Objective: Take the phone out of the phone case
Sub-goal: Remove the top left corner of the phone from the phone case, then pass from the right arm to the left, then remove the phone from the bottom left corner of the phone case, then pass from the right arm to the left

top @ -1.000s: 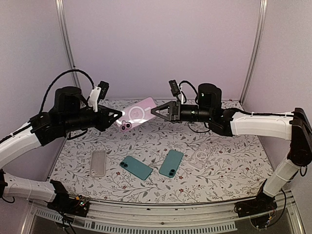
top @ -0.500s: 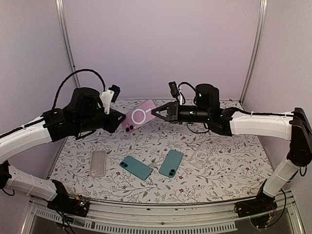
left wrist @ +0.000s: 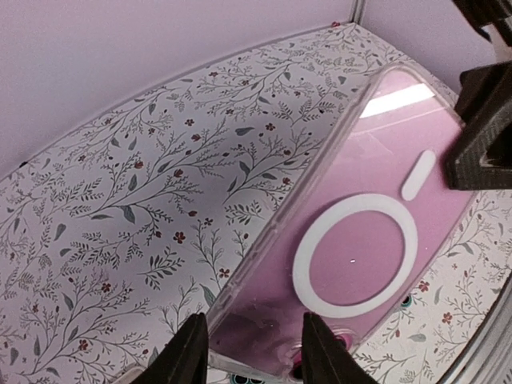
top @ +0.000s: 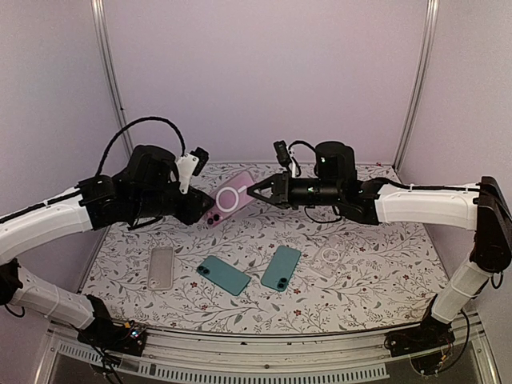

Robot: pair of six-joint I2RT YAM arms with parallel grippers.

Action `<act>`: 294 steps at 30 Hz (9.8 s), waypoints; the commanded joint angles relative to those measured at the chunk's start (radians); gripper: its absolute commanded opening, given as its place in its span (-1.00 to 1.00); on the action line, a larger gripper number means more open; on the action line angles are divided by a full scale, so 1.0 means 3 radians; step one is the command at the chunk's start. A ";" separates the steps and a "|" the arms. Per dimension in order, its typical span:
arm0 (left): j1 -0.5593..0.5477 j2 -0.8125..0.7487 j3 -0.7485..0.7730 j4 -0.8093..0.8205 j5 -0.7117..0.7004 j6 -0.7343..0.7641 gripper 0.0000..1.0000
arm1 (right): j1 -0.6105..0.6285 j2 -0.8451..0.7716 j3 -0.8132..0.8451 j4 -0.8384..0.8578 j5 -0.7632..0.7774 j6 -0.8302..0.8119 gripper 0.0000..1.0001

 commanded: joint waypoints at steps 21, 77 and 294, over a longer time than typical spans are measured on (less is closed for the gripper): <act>-0.0036 -0.0872 -0.0287 0.0521 0.0492 -0.1165 0.42 | -0.0178 -0.0694 -0.0289 0.0919 0.0437 -0.0163 -1.00; 0.0117 -0.0705 -0.1030 0.3384 0.1921 -0.1802 -1.00 | -0.0260 -0.0609 -0.0681 0.2739 -0.0920 0.0659 0.71; -0.0124 -0.0208 0.0031 0.0755 0.0841 -0.1257 0.30 | 0.0026 -0.0827 -0.0202 -0.0264 0.0274 -0.1333 -1.00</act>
